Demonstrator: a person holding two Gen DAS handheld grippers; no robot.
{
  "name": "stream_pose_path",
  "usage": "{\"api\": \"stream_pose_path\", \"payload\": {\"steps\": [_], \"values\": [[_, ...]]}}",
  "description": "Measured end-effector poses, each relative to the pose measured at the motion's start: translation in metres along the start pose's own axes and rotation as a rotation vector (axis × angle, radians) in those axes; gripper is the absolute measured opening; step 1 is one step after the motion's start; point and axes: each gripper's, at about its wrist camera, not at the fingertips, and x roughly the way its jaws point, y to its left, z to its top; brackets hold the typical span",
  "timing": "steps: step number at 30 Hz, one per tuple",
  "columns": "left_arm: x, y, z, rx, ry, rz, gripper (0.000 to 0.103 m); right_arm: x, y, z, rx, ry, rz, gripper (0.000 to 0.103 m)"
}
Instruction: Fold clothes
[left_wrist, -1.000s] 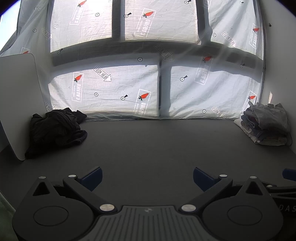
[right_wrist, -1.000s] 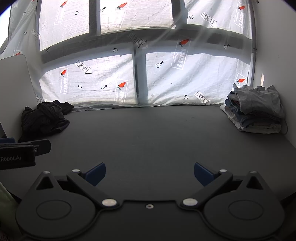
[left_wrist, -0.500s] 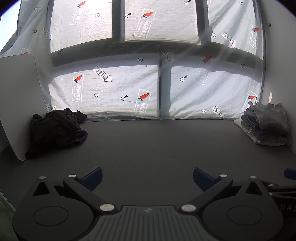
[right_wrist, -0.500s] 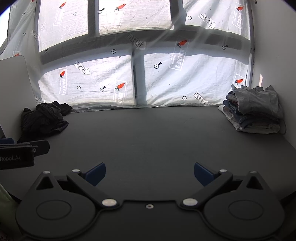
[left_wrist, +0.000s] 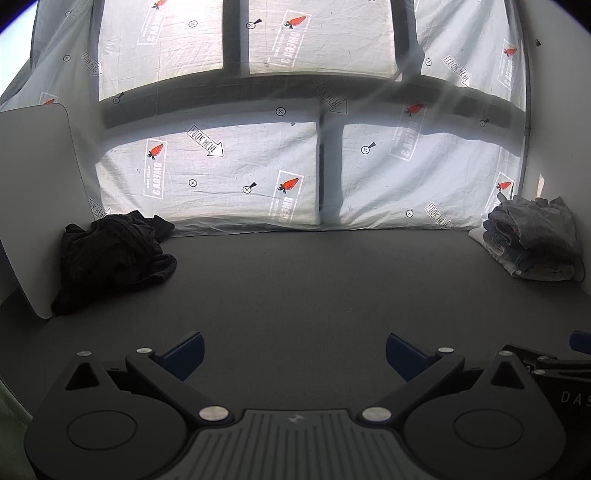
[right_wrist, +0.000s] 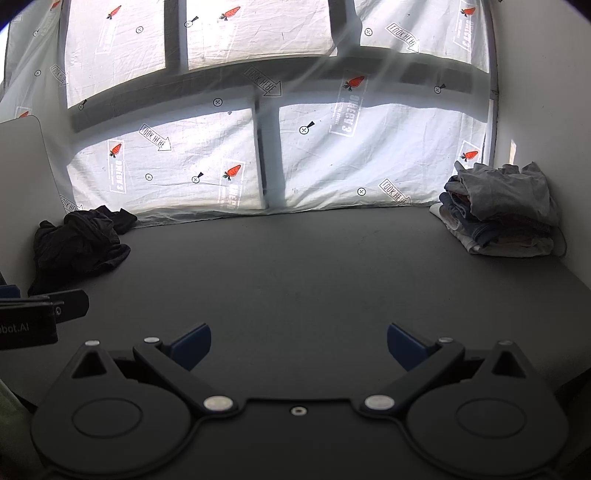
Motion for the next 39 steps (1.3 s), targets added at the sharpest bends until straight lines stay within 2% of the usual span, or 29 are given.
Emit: {"api": "stream_pose_path", "payload": {"steps": [6,11,18,24,28,32,37,39], "values": [[0.024,-0.01,-0.003,-0.027,0.048,-0.028,0.103,0.011,-0.022,-0.003,0.0,0.019,-0.049,0.103],[0.053,-0.022,0.005,-0.048,0.072,-0.005,0.103,0.05,-0.042,0.01,0.001,0.053,-0.084,0.103],[0.098,-0.007,0.034,-0.128,0.145,0.139,0.103,0.124,-0.056,0.049,-0.018,0.08,-0.035,0.103],[0.136,0.027,0.059,-0.265,0.239,0.258,0.103,0.184,-0.047,0.07,-0.03,0.113,0.085,0.103],[0.144,0.059,0.063,-0.329,0.264,0.353,0.103,0.222,-0.023,0.082,-0.083,0.171,0.156,0.103],[0.153,0.099,0.062,-0.385,0.292,0.415,0.103,0.25,0.023,0.095,-0.197,0.184,0.221,0.103],[0.184,0.16,0.065,-0.443,0.315,0.44,0.103,0.282,0.097,0.115,-0.286,0.161,0.3,0.102],[0.203,0.189,0.07,-0.453,0.323,0.446,0.103,0.295,0.133,0.123,-0.315,0.147,0.334,0.097]]}}
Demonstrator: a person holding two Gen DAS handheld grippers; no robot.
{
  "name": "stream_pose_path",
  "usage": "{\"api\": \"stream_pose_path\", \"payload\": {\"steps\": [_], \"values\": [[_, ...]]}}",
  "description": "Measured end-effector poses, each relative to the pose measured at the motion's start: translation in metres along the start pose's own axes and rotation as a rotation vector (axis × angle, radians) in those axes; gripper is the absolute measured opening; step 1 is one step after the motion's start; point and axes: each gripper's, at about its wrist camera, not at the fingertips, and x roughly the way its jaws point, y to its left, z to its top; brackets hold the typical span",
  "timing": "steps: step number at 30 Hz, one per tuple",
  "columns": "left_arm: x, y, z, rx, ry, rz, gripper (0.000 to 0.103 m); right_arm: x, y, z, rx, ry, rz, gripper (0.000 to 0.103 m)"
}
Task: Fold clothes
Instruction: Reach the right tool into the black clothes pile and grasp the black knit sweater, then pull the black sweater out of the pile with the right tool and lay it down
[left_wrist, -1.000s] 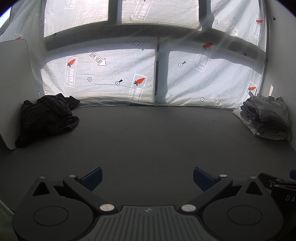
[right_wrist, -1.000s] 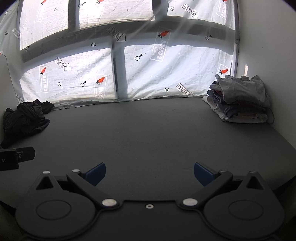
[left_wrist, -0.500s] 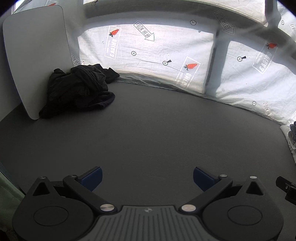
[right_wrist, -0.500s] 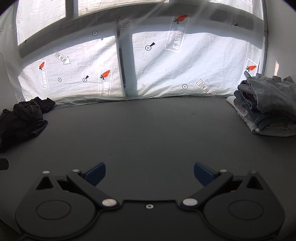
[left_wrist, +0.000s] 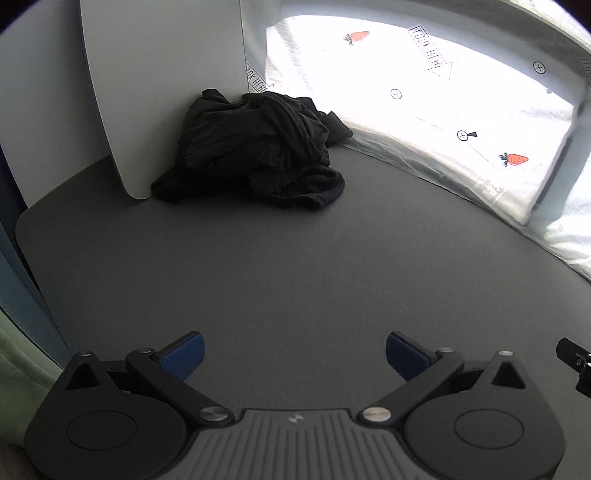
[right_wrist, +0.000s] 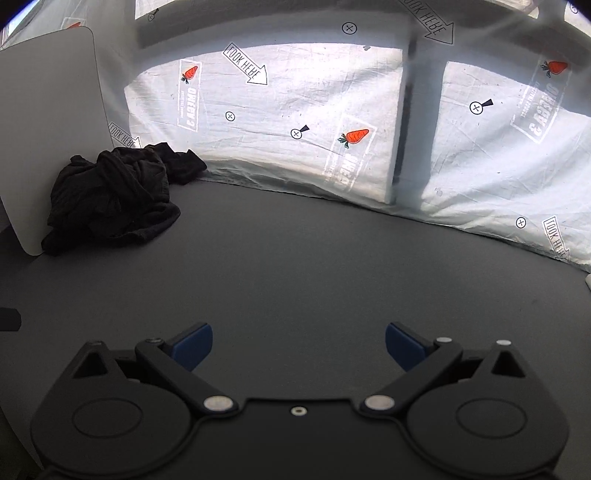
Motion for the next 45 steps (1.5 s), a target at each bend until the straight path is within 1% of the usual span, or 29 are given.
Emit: {"api": "stream_pose_path", "payload": {"steps": [4,9,10,11,13,15,17,19,22,24,25,28,29,30,31,32,33,35,37,40,42,45], "values": [[0.048,0.028,0.048,-0.037,-0.006,0.013,0.103,0.051,0.053,0.044,-0.037,-0.022,0.067,0.088],[0.114,0.058,0.105,-0.068,0.002,0.029,0.103,0.129,0.12,0.099,-0.07,-0.023,0.146,0.066],[0.13,0.063,0.117,-0.071,0.01,0.036,0.103,0.143,0.129,0.107,-0.068,-0.019,0.157,0.063],[0.143,0.068,0.128,-0.075,0.019,0.045,0.103,0.159,0.141,0.118,-0.07,-0.011,0.17,0.057],[0.169,0.078,0.149,-0.085,0.035,0.06,0.103,0.194,0.167,0.139,-0.087,0.005,0.202,0.053],[0.194,0.086,0.166,-0.099,0.042,0.063,0.103,0.22,0.188,0.153,-0.13,0.0,0.235,0.046],[0.217,0.09,0.179,-0.114,0.056,0.07,0.103,0.249,0.213,0.165,-0.177,0.003,0.267,0.042],[0.239,0.096,0.19,-0.135,0.066,0.087,0.103,0.267,0.229,0.174,-0.192,0.005,0.308,0.042],[0.258,0.104,0.199,-0.161,0.047,0.136,0.103,0.291,0.253,0.188,-0.219,-0.004,0.403,0.043],[0.267,0.11,0.201,-0.172,0.044,0.148,0.103,0.301,0.267,0.195,-0.25,-0.022,0.456,0.051],[0.272,0.114,0.202,-0.178,0.046,0.149,0.103,0.306,0.274,0.197,-0.265,-0.033,0.473,0.053],[0.28,0.121,0.202,-0.193,0.051,0.13,0.103,0.322,0.292,0.204,-0.304,-0.067,0.465,0.057],[0.281,0.122,0.202,-0.195,0.052,0.124,0.103,0.323,0.292,0.204,-0.315,-0.077,0.471,0.062],[0.281,0.121,0.202,-0.193,0.051,0.125,0.103,0.324,0.291,0.203,-0.324,-0.086,0.483,0.062],[0.281,0.121,0.202,-0.19,0.05,0.126,0.103,0.324,0.29,0.203,-0.332,-0.095,0.495,0.057],[0.282,0.12,0.201,-0.189,0.05,0.128,0.103,0.325,0.288,0.203,-0.323,-0.097,0.49,0.026],[0.282,0.119,0.201,-0.19,0.051,0.13,0.103,0.324,0.285,0.203,-0.304,-0.101,0.472,0.017],[0.283,0.118,0.2,-0.184,0.053,0.136,0.103,0.32,0.278,0.203,-0.273,-0.119,0.434,0.016],[0.281,0.116,0.2,-0.172,0.051,0.145,0.103,0.308,0.272,0.205,-0.266,-0.172,0.348,0.015],[0.274,0.113,0.199,-0.121,0.003,0.173,0.103,0.28,0.257,0.215,-0.253,-0.307,0.204,0.013],[0.271,0.112,0.198,-0.075,-0.012,0.224,0.103,0.252,0.242,0.227,-0.245,-0.422,0.089,0.013],[0.253,0.116,0.2,-0.083,-0.047,0.252,0.103,0.208,0.211,0.244,-0.204,-0.568,-0.046,0.012]]}}
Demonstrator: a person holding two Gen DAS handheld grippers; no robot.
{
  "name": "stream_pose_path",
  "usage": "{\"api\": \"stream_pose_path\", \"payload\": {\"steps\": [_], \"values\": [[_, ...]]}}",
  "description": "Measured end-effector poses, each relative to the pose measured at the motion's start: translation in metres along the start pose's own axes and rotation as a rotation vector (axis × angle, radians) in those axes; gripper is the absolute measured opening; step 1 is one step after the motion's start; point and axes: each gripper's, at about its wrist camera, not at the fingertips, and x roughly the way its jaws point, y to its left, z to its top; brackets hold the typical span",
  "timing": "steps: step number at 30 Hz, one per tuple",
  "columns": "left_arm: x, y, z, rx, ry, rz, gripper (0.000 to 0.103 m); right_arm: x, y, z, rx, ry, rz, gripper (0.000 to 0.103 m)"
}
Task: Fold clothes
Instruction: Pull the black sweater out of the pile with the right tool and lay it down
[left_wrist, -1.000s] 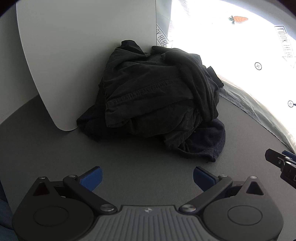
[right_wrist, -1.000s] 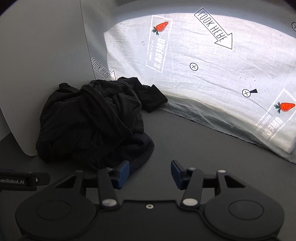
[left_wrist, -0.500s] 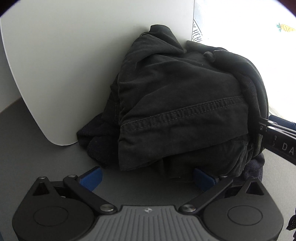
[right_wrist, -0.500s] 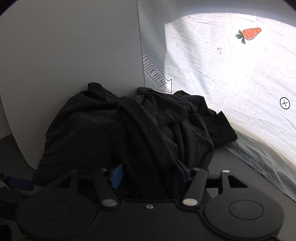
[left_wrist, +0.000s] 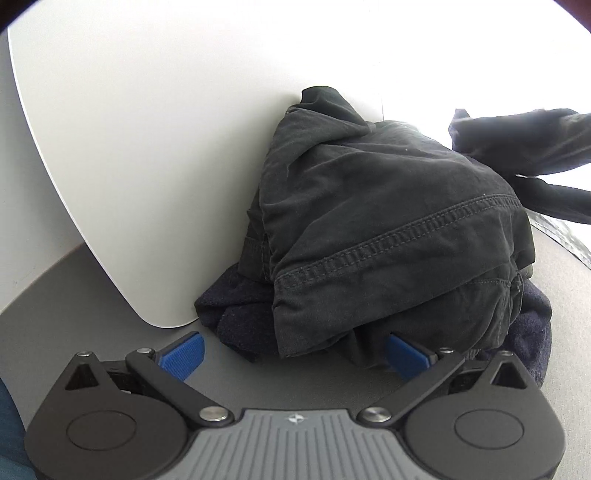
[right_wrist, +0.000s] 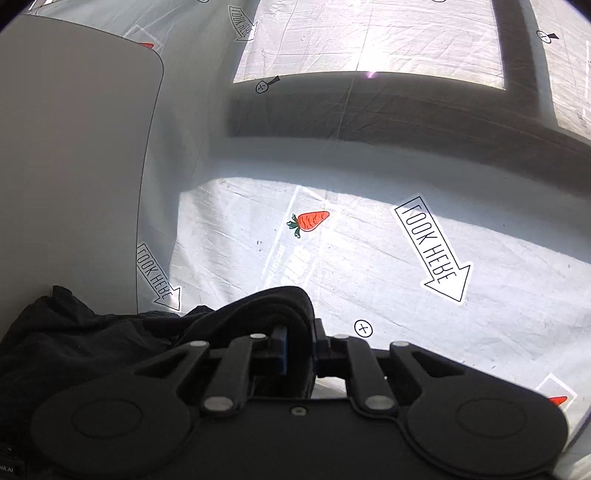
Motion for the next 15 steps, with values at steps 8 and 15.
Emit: {"api": "stream_pose_path", "payload": {"steps": [8,15], "values": [[-0.098,-0.003,-0.024,-0.036,-0.103,-0.076,0.103,-0.138,-0.139,0.038,0.078,-0.158,-0.26,0.013],[-0.177,-0.047,-0.119,-0.074,-0.006,-0.302,0.103,-0.243,-0.246,-0.116,0.114,0.534,-0.442,0.027]]}}
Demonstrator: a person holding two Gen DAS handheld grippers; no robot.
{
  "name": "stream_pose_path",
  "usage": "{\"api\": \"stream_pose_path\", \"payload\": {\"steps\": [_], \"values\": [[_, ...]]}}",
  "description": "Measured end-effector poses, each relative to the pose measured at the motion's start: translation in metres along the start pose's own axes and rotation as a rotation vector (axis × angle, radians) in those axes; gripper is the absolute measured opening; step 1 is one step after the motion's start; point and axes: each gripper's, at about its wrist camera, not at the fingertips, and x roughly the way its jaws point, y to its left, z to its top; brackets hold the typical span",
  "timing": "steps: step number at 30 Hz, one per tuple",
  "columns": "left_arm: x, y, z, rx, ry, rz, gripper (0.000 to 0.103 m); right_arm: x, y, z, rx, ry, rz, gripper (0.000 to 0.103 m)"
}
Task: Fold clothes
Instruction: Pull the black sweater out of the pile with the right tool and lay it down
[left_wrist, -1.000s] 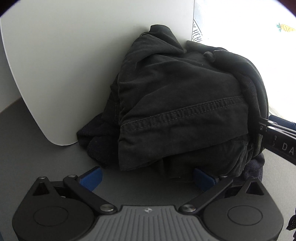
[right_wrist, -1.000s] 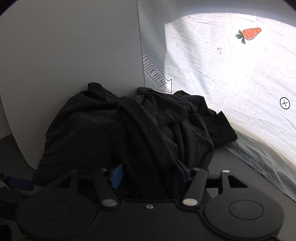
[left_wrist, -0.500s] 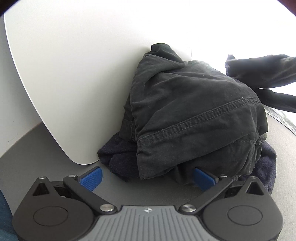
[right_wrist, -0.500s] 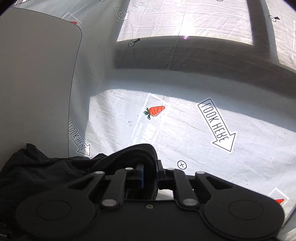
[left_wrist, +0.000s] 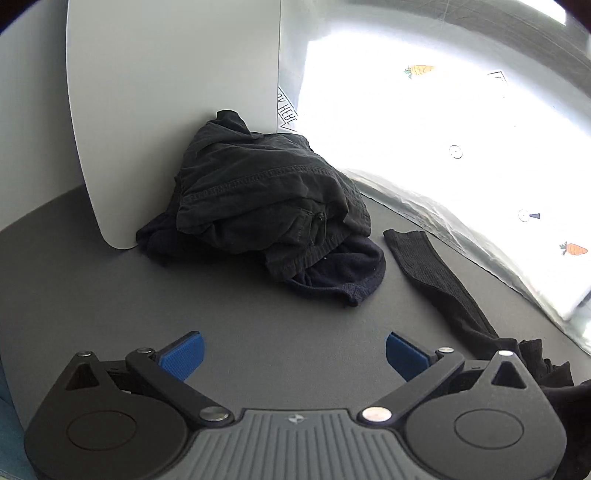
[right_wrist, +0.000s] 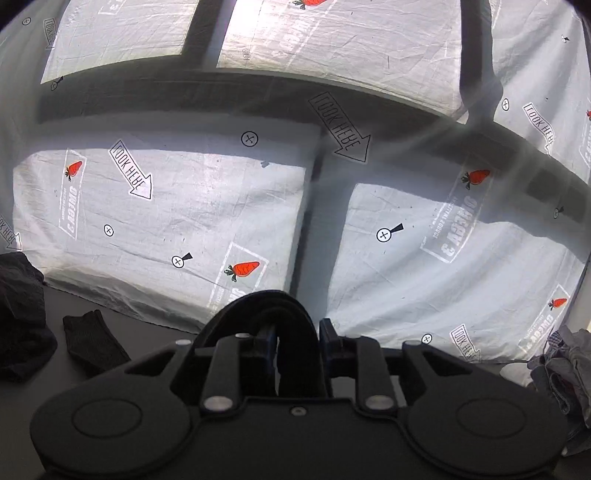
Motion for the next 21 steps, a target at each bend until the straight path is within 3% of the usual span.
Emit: {"api": "stream_pose_path", "payload": {"steps": [2,5,7,11,16,21], "values": [[-0.015,-0.016,-0.034,-0.023,0.054,-0.079,0.103,0.01,-0.034,-0.062,-0.004,0.221,-0.06,0.026],[-0.035,-0.04,-0.083,-0.013,0.125,-0.179,0.103,0.0,-0.087,-0.125,0.149,0.359,-0.031,0.028],[-0.048,-0.054,-0.109,0.003,0.152,-0.199,0.103,-0.004,-0.11,-0.139,0.189,0.373,-0.013,0.032],[-0.071,-0.081,-0.15,0.027,0.2,-0.227,0.103,-0.012,-0.138,-0.14,0.21,0.306,0.014,0.039],[-0.082,-0.101,-0.16,0.072,0.188,-0.203,0.103,-0.01,-0.145,-0.138,0.213,0.266,0.09,0.044],[-0.074,-0.112,-0.154,0.038,0.176,-0.209,0.102,0.003,-0.144,-0.133,0.157,0.241,0.143,0.046]]}}
